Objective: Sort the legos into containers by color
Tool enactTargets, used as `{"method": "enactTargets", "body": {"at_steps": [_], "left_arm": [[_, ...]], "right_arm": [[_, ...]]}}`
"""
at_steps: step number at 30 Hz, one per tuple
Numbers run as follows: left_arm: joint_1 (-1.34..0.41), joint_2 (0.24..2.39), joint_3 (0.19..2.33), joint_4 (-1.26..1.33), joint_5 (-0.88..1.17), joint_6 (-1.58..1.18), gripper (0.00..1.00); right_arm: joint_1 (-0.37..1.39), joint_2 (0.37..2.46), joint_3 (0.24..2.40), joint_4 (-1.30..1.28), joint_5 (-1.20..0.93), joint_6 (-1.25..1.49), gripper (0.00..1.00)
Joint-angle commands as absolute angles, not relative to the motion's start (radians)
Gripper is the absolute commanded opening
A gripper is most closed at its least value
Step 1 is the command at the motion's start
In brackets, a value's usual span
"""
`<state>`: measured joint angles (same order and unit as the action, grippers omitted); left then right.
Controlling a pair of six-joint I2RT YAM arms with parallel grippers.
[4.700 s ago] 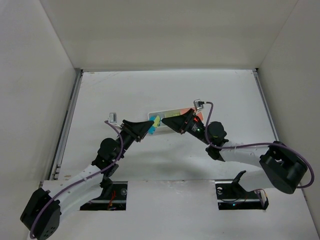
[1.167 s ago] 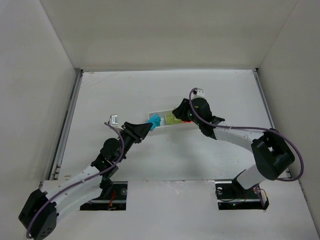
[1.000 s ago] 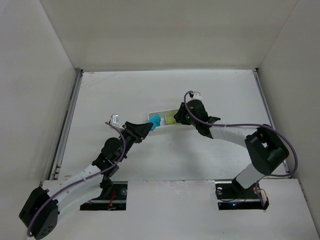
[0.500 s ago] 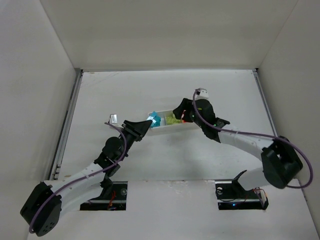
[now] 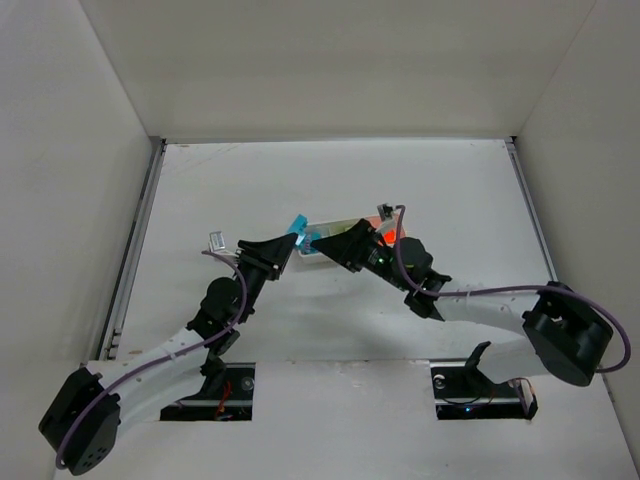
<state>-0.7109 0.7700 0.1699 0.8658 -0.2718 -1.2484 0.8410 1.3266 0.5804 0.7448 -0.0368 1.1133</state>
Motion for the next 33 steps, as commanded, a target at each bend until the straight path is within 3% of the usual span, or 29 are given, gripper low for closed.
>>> {"method": "enactTargets", "body": {"at_steps": [1,7,26,33], "left_arm": [[-0.726,0.746,0.152,0.976,-0.299,-1.292,0.12],[-0.736,0.733,0.133,0.980,-0.299,-1.315,0.12],[-0.765,0.765,0.133,1.008,-0.299,-1.319,0.12],[-0.766,0.767,0.129,1.011,-0.308,-1.324,0.13]], "right_arm": [[0.867,1.377,0.604,1.001,-0.060,1.262,0.78],[0.872,1.433,0.615,1.100,-0.067,1.305,0.76],[0.872,1.531,0.666,1.114,-0.087,1.330,0.51],[0.872,1.548,0.672,1.115,-0.089,1.338,0.48]]}}
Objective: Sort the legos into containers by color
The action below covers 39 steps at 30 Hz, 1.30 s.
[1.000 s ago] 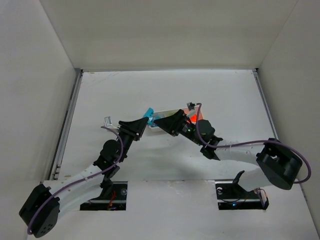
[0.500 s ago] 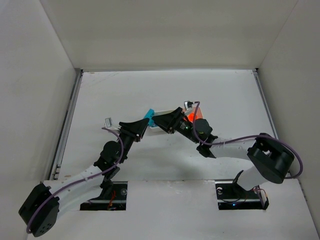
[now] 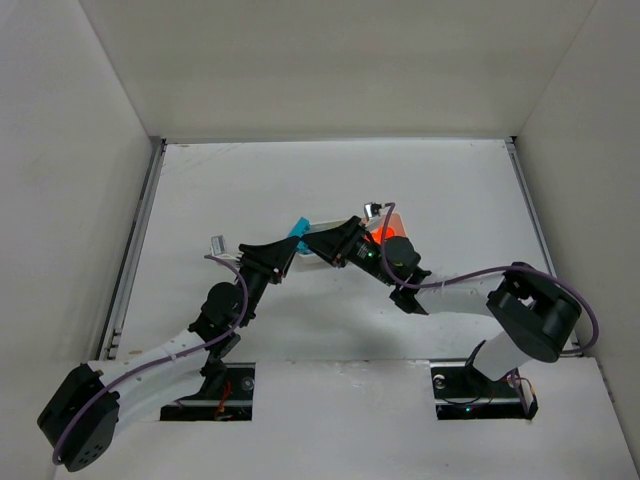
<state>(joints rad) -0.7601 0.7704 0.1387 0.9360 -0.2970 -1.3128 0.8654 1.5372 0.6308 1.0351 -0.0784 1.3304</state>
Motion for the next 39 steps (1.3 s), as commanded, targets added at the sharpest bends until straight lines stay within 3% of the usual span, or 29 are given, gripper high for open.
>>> {"method": "enactTargets", "body": {"at_steps": [1,4,9,11,22,31,39], "left_arm": [[-0.766,0.767,0.129,1.011,-0.308,-1.324,0.13],[-0.769,0.767,0.129,1.011,-0.308,-1.324,0.17],[-0.772,0.759,0.126,0.999,-0.327,-1.315,0.38],[-0.772,0.758,0.126,0.996,-0.331,-1.309,0.41],[-0.763,0.762,0.136,1.002,-0.337,-1.281,0.43],[-0.766,0.785,0.149,1.008,-0.337,-1.266,0.36],[-0.760,0.787,0.152,0.996,-0.347,-1.252,0.44]], "right_arm": [[0.872,1.548,0.672,1.115,-0.089,1.338,0.46],[0.872,1.546,0.667,1.118,-0.083,1.338,0.39],[0.872,1.528,0.649,1.123,-0.081,1.339,0.37],[0.871,1.520,0.640,1.121,-0.086,1.341,0.37],[0.852,1.513,0.595,1.127,-0.101,1.361,0.37],[0.848,1.517,0.580,1.141,-0.118,1.376,0.37],[0.829,1.516,0.557,1.173,-0.138,1.396,0.37]]}}
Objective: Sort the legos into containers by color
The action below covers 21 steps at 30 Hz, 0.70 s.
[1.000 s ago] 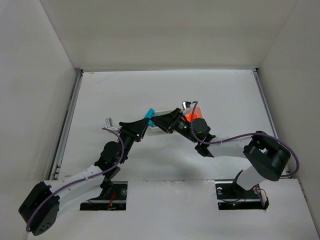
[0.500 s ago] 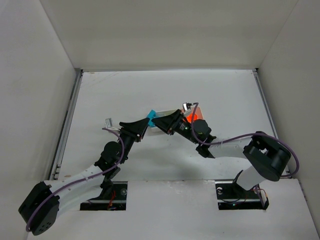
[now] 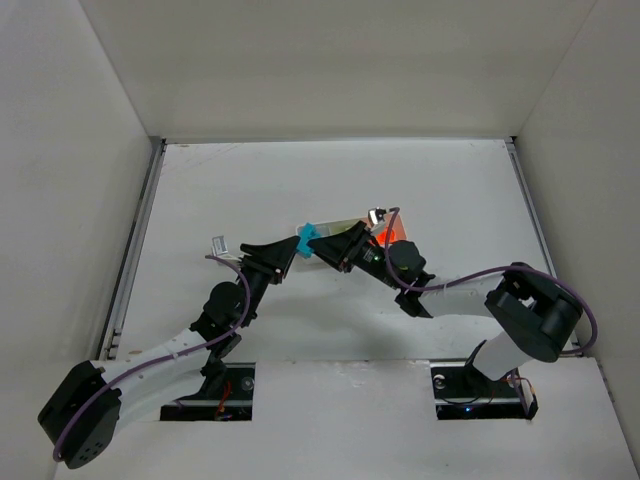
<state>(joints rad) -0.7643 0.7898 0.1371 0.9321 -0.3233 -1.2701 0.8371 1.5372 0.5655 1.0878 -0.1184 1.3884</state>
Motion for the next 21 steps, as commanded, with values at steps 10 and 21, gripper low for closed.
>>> {"method": "enactTargets", "body": {"at_steps": [10,21], "left_arm": [[-0.765,0.802,0.158,1.008,-0.345,-1.235,0.35],[-0.674,0.675,0.163,0.888,-0.318,-1.184,0.12]], "right_arm": [[0.832,1.548,0.558,1.201,-0.155,1.414,0.37],[0.791,1.511,0.480,1.226,-0.173,1.416,0.37]]}}
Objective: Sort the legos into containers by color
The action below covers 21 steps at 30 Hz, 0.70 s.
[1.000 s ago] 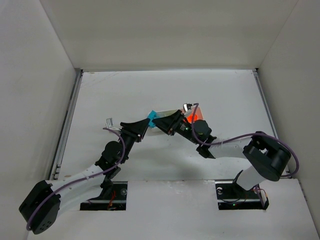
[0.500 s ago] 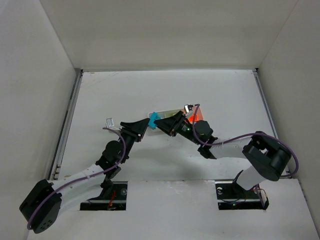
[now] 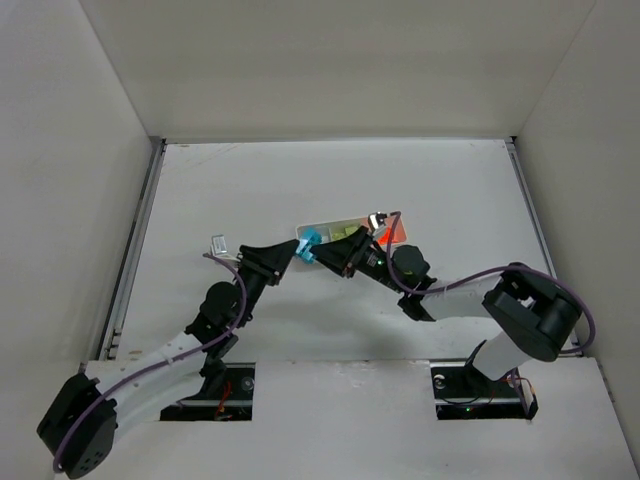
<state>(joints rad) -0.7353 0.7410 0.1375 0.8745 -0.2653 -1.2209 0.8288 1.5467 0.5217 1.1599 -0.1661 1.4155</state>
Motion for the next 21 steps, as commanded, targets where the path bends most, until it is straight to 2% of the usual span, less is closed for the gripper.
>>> {"method": "enactTargets", "body": {"at_steps": [1,8,11,16,21], "left_arm": [[-0.659,0.660,0.166,0.861,-0.311,-1.181,0.12],[-0.564,0.612,0.163,0.782,-0.275,-1.164,0.11],[-0.539,0.632,0.172,0.778,-0.241,-1.155,0.11],[-0.551,0.681,0.181,0.784,-0.216,-1.118,0.13],[-0.553,0.683,0.181,0.773,-0.216,-1.066,0.13]], "right_arm": [[0.782,1.502,0.471,1.226,-0.176,1.416,0.37],[0.748,1.473,0.439,1.215,-0.207,1.394,0.37],[0.713,1.477,0.471,1.136,-0.244,1.349,0.37],[0.676,1.482,0.624,0.777,-0.224,1.125,0.37],[0.685,1.482,0.817,0.389,-0.024,0.840,0.38]]}}
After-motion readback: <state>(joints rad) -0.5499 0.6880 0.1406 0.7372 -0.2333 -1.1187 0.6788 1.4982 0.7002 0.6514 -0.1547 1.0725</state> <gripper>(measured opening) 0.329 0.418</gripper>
